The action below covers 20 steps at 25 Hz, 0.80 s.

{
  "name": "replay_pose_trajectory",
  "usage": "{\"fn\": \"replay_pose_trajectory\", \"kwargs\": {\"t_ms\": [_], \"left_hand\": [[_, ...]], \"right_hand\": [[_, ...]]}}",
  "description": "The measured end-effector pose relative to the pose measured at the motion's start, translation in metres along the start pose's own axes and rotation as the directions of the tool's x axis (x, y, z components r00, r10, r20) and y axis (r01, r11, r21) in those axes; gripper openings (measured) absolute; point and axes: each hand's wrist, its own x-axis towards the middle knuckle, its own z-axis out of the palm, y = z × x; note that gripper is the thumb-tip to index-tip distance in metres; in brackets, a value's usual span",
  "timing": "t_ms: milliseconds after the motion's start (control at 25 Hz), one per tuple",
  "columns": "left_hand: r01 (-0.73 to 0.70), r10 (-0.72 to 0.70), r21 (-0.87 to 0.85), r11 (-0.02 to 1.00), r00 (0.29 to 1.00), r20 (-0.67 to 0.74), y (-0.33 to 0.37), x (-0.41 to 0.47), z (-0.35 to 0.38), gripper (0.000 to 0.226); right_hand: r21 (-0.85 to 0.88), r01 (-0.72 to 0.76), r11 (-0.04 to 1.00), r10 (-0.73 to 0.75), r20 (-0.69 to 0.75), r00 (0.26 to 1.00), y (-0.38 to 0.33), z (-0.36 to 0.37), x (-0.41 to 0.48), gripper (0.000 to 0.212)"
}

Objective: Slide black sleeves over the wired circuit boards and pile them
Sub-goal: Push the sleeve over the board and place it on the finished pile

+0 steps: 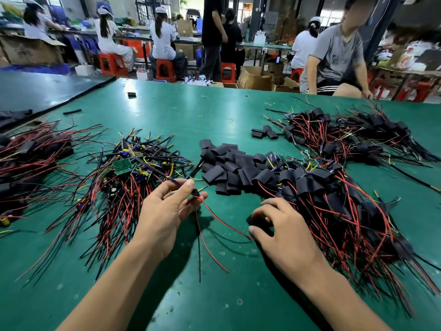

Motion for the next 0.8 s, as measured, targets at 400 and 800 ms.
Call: {"fn": "replay_pose_trajectory", "kwargs": {"t_ms": [400,800], "left_hand": [[-0.058,0.057,-0.088,0.994,0.998,-0.013,0.007,0.003,0.000,0.004],[-0.017,0.011,-0.139,0.990,0.999,-0.047,0.017,0.006,-0.004,0.006]], "right_hand": [[-0.071,-0.125,0.990,0.125,-0.003,0.992,-0.002,-0.014,0.001,0.011],[0.589,-0.060,0.806,0.134,-0.083,0.988,-0.007,-0.012,0.006,0.036]]}}
